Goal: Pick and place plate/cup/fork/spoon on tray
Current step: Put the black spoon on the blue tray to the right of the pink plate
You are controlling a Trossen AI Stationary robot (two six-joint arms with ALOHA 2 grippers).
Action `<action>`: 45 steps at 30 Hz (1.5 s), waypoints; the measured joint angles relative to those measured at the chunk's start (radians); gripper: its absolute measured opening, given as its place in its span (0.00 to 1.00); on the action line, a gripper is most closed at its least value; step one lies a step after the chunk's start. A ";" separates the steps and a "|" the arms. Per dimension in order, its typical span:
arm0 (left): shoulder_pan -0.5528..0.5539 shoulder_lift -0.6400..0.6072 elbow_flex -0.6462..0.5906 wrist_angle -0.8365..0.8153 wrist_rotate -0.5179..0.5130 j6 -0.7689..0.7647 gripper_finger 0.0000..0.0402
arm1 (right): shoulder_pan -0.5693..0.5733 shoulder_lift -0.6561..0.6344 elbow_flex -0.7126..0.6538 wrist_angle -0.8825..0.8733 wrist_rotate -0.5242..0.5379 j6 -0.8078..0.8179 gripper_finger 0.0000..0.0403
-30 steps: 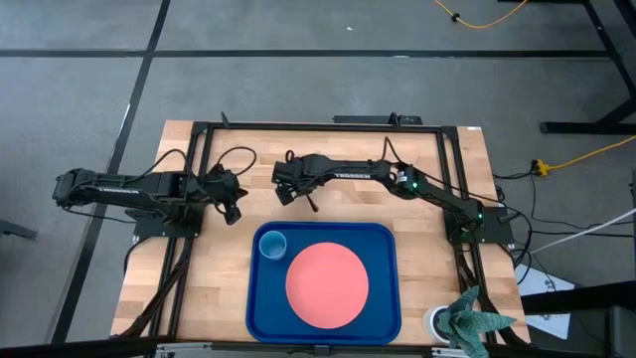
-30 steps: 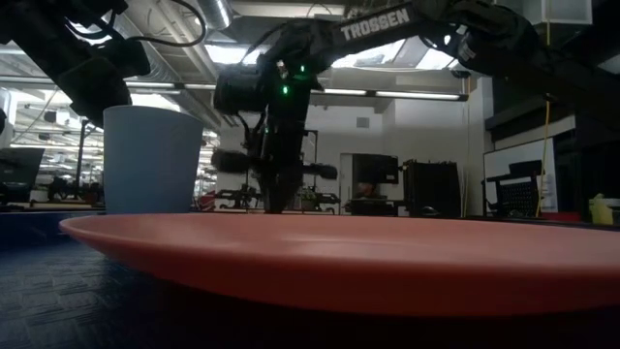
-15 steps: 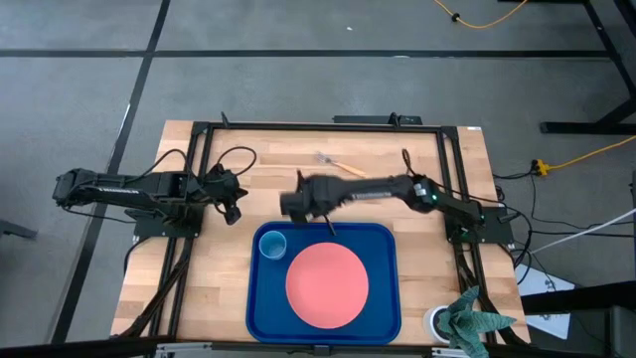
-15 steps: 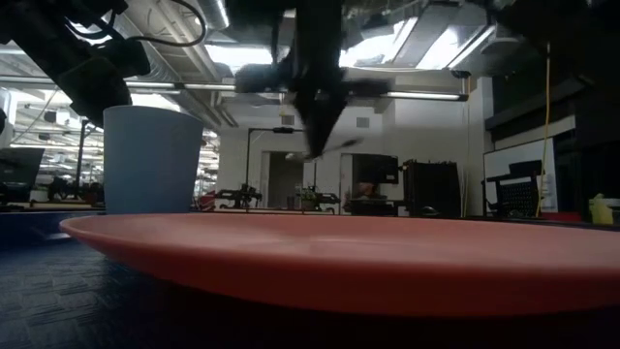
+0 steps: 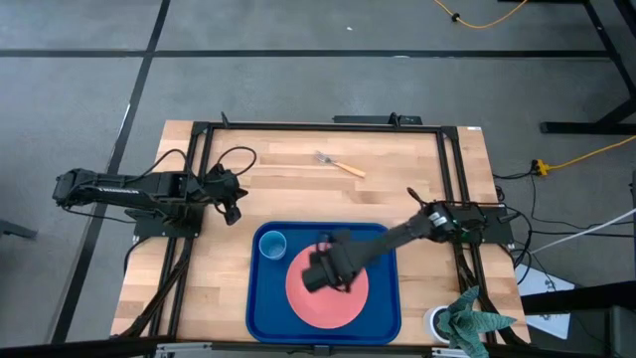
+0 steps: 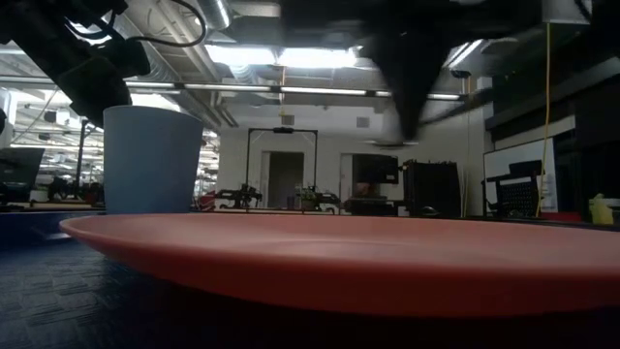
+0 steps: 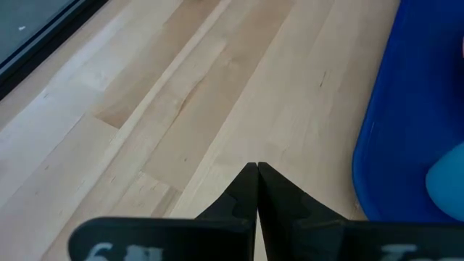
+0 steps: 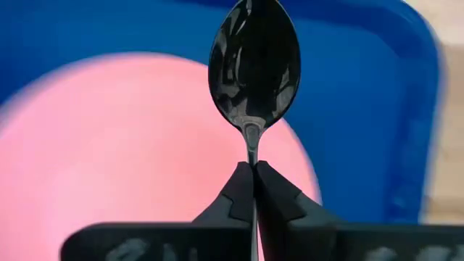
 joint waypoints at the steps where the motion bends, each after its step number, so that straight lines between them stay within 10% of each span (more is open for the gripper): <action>1: 0.000 0.000 0.000 0.000 0.000 0.000 0.00 | 0.015 -0.013 -0.033 -0.004 -0.011 0.033 0.00; 22: 0.000 0.000 0.000 0.000 -0.001 -0.001 0.00 | 0.198 -0.204 -0.590 0.283 -0.164 0.329 0.01; 45: 0.000 0.000 0.000 0.001 -0.002 -0.005 0.00 | 0.197 -0.204 -0.672 0.383 -0.143 0.278 0.13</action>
